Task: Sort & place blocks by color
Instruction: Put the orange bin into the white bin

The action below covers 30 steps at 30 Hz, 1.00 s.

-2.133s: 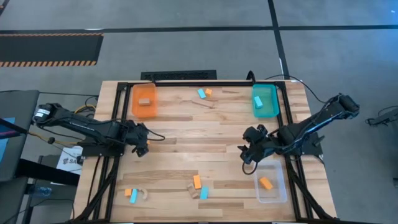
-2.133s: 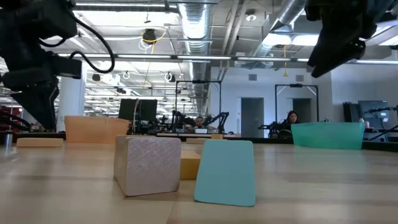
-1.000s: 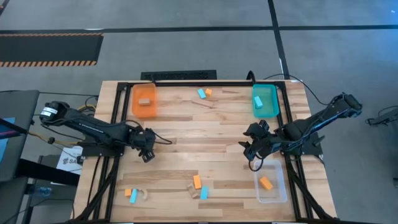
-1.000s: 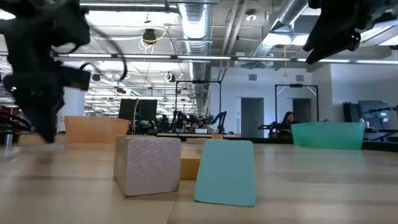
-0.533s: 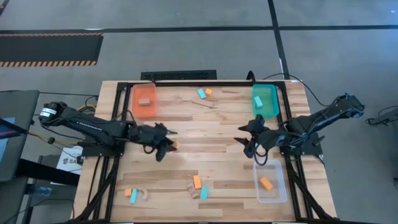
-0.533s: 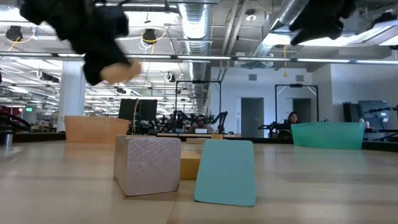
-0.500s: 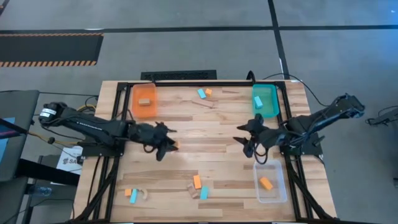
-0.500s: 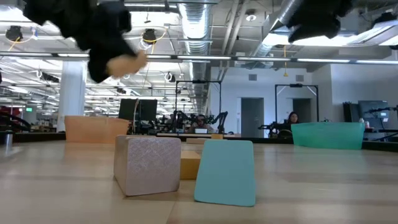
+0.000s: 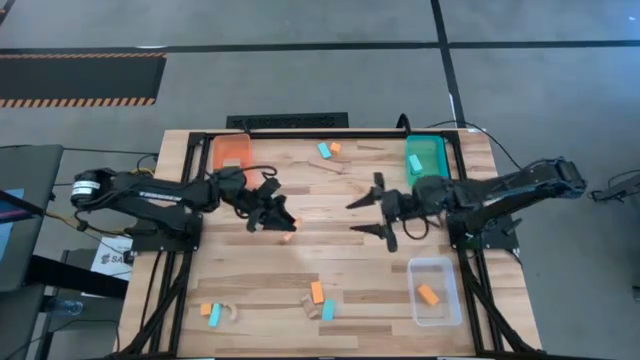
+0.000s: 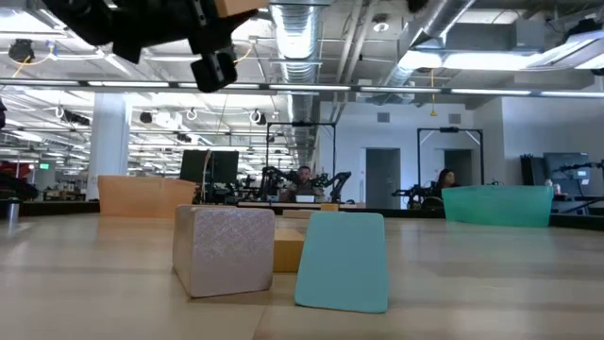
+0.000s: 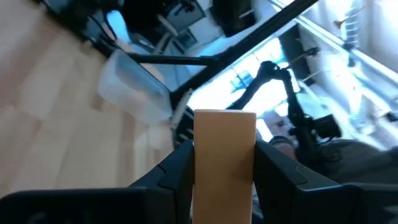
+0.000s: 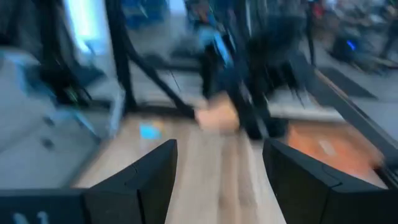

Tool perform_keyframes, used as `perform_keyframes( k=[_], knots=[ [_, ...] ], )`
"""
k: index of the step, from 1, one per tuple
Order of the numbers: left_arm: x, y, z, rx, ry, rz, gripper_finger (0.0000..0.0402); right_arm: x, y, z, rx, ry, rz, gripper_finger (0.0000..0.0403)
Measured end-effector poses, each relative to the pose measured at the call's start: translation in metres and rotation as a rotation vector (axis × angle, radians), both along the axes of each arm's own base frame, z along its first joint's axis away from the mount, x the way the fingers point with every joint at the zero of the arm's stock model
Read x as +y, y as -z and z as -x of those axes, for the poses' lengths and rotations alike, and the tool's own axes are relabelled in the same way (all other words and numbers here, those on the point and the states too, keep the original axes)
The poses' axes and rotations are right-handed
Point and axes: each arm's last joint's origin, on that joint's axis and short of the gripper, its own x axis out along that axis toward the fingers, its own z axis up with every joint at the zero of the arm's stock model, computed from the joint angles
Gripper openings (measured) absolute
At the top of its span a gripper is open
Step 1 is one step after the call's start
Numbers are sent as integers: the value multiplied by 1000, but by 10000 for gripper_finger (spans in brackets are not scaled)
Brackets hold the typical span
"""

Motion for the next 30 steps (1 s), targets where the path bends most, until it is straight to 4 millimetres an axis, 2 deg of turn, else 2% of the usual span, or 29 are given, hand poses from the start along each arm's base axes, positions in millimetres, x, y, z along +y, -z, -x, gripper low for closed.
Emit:
perform_keyframes(
  k=[7, 15, 19, 26, 30],
  knots=[
    [-4, 3, -36, -23, 79, 51, 111, -20, -1, -37, 44, -179, -54, 260],
    [-5, 0, -69, -62, 190, 57, 112, -30, -3, -68, 65, -325, -80, 260],
    [-5, -1, -77, -70, 206, 57, 113, -29, 1, -78, 83, -371, -90, 260],
    [-1, -7, -79, -95, 193, 75, 113, -22, 13, -86, 122, -416, -82, 259],
    [1, -5, -79, -71, 178, 89, 113, -22, 17, -88, 132, -412, -75, 241]
  ],
)
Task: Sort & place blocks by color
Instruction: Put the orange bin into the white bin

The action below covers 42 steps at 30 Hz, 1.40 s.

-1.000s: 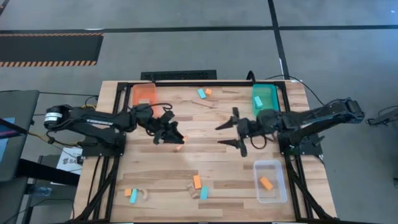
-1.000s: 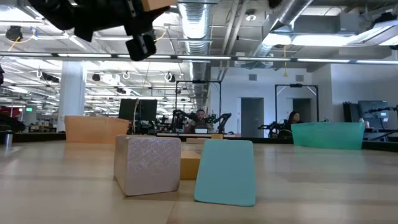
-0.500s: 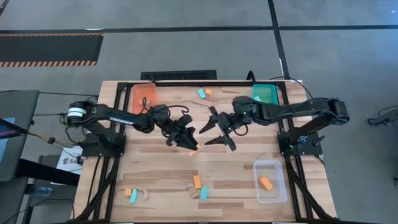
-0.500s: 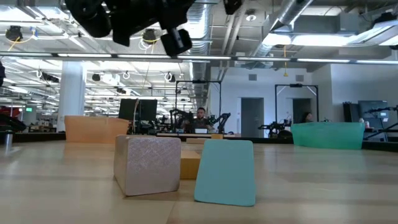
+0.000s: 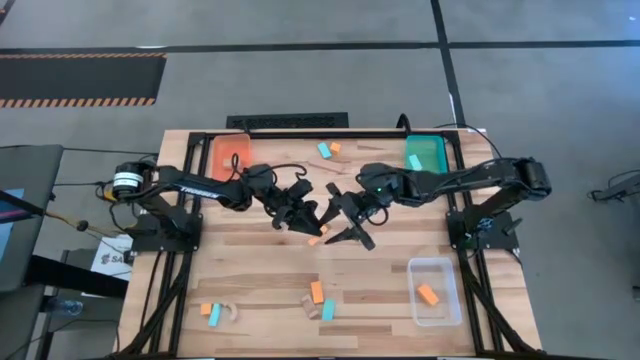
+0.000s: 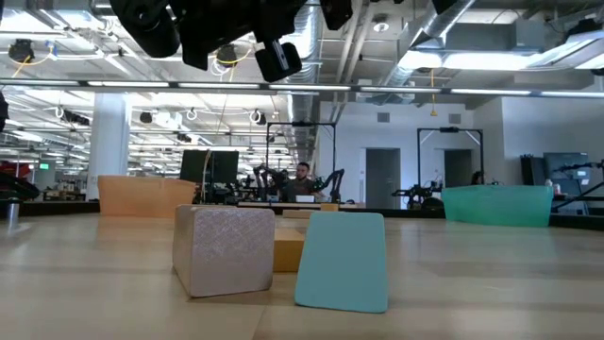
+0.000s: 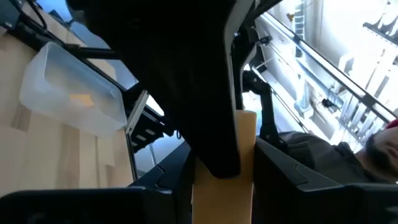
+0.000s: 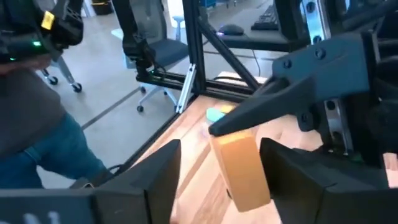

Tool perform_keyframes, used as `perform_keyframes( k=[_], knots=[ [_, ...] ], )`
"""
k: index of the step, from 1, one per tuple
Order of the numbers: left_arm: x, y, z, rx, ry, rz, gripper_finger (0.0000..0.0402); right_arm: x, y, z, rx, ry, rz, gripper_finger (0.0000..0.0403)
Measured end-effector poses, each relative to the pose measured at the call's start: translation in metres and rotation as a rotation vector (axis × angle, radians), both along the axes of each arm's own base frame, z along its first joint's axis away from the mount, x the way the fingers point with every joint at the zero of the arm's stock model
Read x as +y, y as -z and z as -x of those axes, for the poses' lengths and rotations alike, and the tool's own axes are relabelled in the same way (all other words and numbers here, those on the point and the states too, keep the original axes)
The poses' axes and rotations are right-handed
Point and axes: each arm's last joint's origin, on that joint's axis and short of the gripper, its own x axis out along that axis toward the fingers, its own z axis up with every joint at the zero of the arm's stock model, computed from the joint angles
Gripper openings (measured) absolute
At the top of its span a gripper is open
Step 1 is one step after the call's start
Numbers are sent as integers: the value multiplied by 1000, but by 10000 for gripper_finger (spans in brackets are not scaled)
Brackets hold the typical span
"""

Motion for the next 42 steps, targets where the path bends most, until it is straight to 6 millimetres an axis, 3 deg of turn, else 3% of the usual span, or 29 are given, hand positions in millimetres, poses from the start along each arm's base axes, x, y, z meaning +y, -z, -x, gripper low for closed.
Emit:
perform_keyframes(
  k=[4, 11, 15, 19, 25, 30, 35, 42],
  knots=[
    [0, 0, 0, 11, 0, 6, 112, 0, 1, 0, -10, 0, 33, 190],
    [0, 1, 0, 36, 2, 32, 139, -1, 2, 0, -22, -2, 72, 53],
    [7, 2, 1, 15, 36, -13, 167, -1, 1, 5, 52, 9, 4, 51],
    [18, 2, 7, 43, 128, -22, 180, 2, -2, 25, 250, 42, -102, 51],
    [35, 6, 23, 146, 47, -140, 172, 26, -5, 75, 647, 131, -225, 55],
    [37, 20, 48, 376, -130, -408, 154, 54, 2, 115, 1031, 268, -320, 56],
    [35, 24, 66, 528, -242, -639, 141, 78, 22, 142, 1310, 437, -324, 57],
    [34, 22, 69, 514, -245, -693, 137, 99, 58, 166, 1518, 585, -325, 58]
  ],
)
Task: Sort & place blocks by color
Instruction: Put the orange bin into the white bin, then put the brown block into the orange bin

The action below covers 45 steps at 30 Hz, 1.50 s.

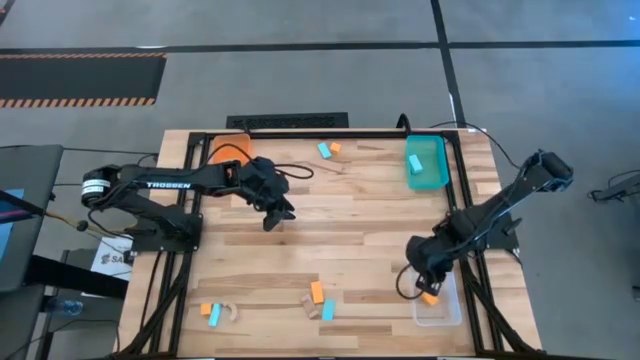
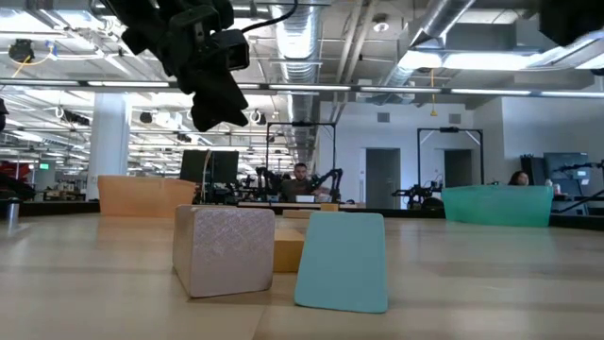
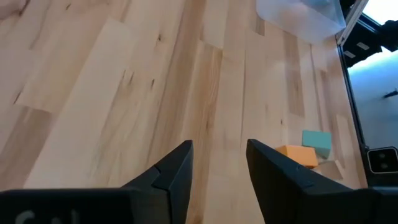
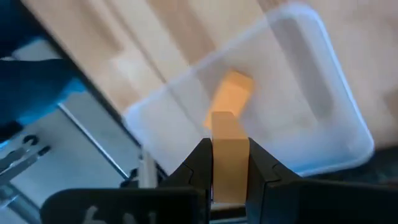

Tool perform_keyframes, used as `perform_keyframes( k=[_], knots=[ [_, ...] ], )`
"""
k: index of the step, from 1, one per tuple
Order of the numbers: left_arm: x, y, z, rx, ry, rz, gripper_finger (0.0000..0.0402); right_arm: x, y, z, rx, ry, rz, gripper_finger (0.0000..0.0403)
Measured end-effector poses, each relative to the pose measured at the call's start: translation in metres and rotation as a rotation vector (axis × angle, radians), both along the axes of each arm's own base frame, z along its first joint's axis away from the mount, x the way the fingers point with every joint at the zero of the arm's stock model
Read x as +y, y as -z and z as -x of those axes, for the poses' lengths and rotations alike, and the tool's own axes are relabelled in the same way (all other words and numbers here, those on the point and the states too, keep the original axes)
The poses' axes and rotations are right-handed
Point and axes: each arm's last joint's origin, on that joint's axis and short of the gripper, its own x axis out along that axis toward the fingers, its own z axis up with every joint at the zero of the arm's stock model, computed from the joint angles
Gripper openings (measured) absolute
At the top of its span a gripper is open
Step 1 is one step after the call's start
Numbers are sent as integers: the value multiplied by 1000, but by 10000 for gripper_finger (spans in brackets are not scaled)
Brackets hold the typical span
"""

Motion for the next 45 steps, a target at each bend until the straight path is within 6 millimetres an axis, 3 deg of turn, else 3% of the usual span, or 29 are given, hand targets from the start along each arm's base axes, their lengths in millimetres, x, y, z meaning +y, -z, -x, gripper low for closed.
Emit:
perform_keyframes(
  k=[10, 25, 32, 36, 41, 45],
  knots=[
    [0, 0, 0, 1, 4, -4, 137, -2, 26, 18, 120, 46, 137, 85],
    [-1, 3, 3, 48, -4, 5, 137, -8, 24, 16, 114, 59, 122, 247],
    [-5, 4, 4, 55, 41, 35, 137, -15, -12, 8, -30, 105, 55, 262],
    [-17, 7, 5, 101, 82, 48, 137, -19, -33, 2, -205, 155, 94, 259],
    [-45, 11, 8, 197, 123, 74, 137, -21, -47, -14, -525, 66, 241, 259],
    [-78, 16, 16, 305, 216, 112, 137, -24, -49, -26, -652, -70, 336, 259]
  ],
)
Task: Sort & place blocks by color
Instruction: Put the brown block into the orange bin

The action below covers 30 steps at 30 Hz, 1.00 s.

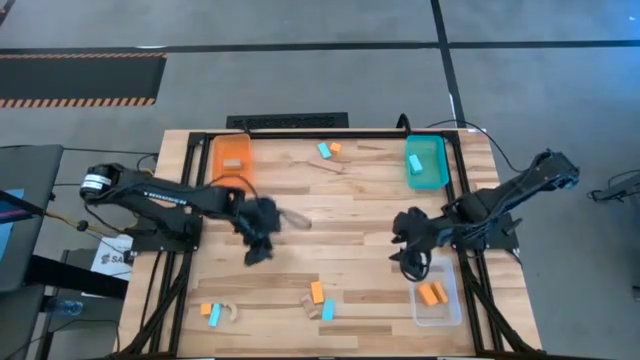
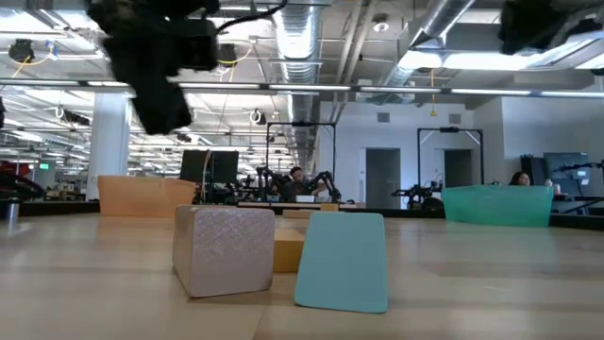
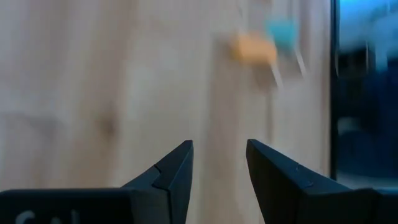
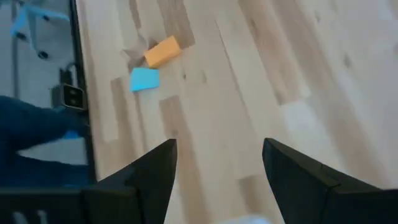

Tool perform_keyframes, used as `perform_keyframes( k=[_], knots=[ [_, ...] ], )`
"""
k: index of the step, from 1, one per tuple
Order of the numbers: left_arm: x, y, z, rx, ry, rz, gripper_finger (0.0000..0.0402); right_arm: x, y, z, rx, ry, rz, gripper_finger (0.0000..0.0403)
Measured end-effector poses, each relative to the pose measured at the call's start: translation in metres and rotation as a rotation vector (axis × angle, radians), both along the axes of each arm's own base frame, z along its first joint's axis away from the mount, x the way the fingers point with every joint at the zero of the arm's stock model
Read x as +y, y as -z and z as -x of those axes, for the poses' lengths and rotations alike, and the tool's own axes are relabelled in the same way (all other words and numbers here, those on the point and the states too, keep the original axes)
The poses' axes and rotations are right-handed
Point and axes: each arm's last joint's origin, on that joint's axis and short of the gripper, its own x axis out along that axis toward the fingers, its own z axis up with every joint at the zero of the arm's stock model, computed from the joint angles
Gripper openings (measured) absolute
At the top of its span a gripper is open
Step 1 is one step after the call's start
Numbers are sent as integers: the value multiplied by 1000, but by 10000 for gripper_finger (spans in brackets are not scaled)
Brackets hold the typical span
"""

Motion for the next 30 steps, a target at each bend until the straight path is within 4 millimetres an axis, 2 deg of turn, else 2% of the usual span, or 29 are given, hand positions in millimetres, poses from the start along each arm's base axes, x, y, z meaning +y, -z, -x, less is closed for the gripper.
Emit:
perform_keyframes(
  k=[7, 11, 16, 22, 25, 30],
  knots=[
    [-65, 7, 31, 145, 284, -73, 137, -13, 2, -7, -14, -132, 164, 259],
    [-89, 8, 44, 167, 297, -140, 137, -20, 2, -9, -16, -151, 197, 259],
    [-113, 7, 57, 174, 355, -101, 137, -23, 2, -10, -14, -154, 189, 259],
    [-131, 8, 73, 115, 448, -205, 154, -23, 2, -10, -9, -111, 155, 259],
    [-134, 8, 76, 71, 462, -273, 177, -23, 2, -10, -9, -101, 148, 259],
    [-141, 13, 78, 55, 540, -294, 221, -25, 2, -11, -8, -88, 145, 259]
  ],
)
